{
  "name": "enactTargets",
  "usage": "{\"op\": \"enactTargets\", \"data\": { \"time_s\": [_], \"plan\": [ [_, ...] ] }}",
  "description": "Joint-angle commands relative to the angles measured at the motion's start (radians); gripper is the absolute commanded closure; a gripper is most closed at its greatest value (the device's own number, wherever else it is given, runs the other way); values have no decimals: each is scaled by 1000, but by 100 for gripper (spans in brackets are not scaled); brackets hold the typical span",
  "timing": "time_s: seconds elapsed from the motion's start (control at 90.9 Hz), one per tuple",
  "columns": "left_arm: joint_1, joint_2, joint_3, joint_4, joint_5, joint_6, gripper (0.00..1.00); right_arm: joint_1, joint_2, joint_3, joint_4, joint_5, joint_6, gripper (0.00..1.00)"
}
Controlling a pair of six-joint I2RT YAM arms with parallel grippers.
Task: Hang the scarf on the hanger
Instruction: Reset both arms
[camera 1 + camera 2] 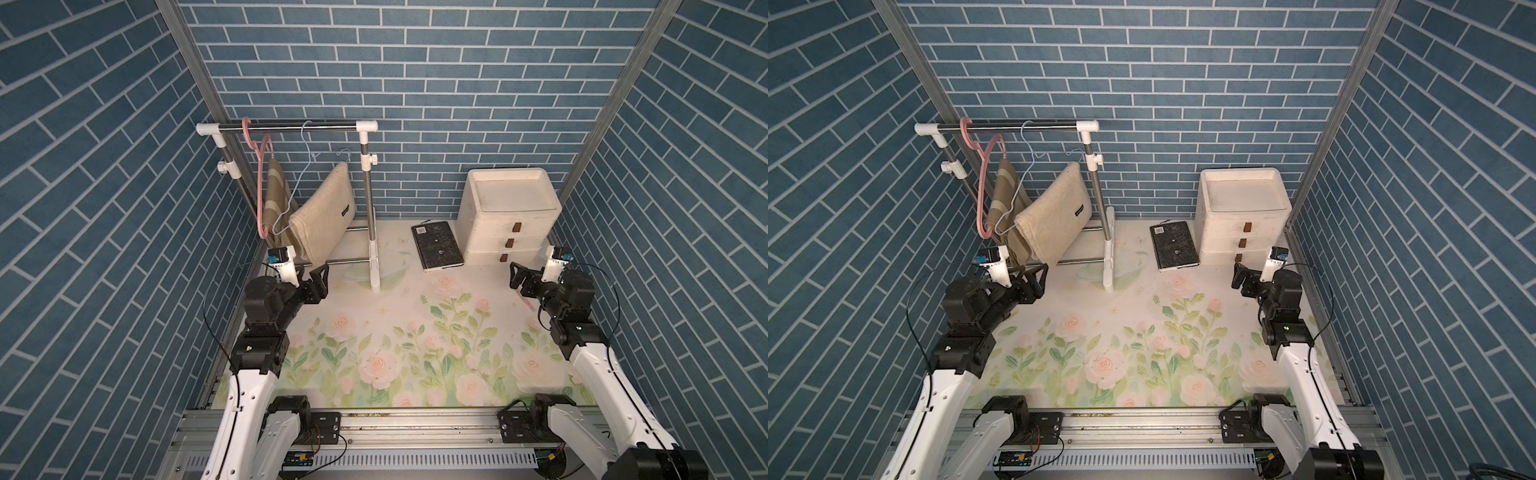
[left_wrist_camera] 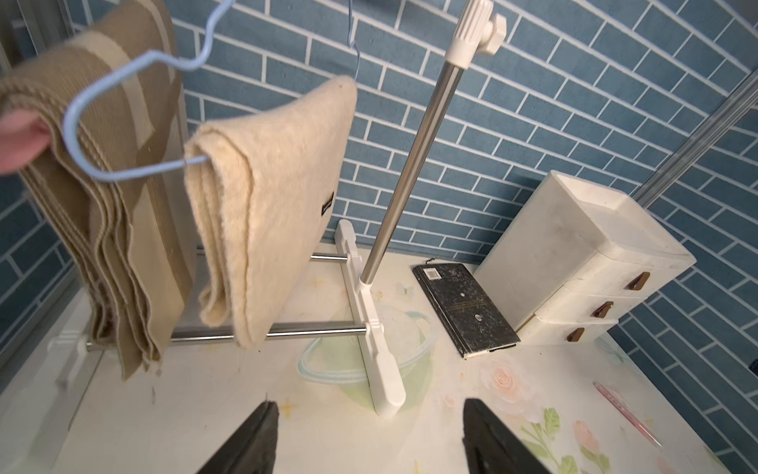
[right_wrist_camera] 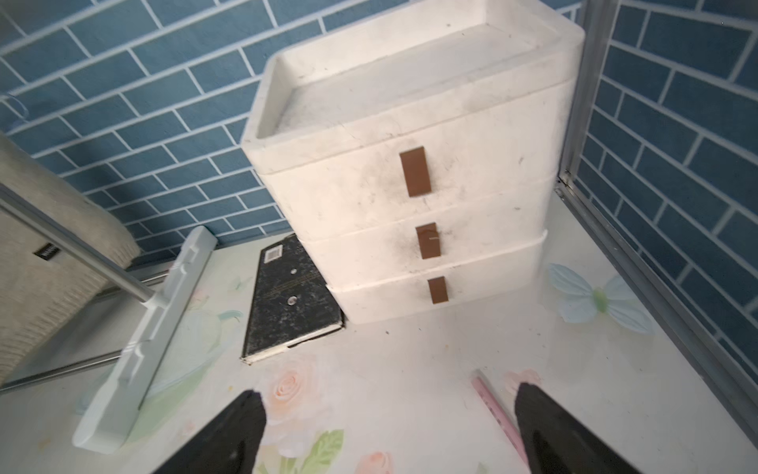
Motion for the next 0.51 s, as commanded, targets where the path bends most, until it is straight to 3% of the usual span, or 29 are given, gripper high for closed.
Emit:
{"op": "enactTargets", "data": {
  "time_s": [0.0,0.198,0.385,0.495],
  "plan": [
    [-8,-73,-116,199,-93,-38,23,-2,-46,-127,252,148,-117,1],
    [-8,-62,-316,420,-292,-61,3,-1,57,-277,513,205,-183,1],
    [-8,77,-384,558,-459,-68,0,2,278,-371,924,155,-230,0],
    [-6,162,-375,597,-525,-5,0,8,425,-368,1049,104,-284,0]
  ]
}}
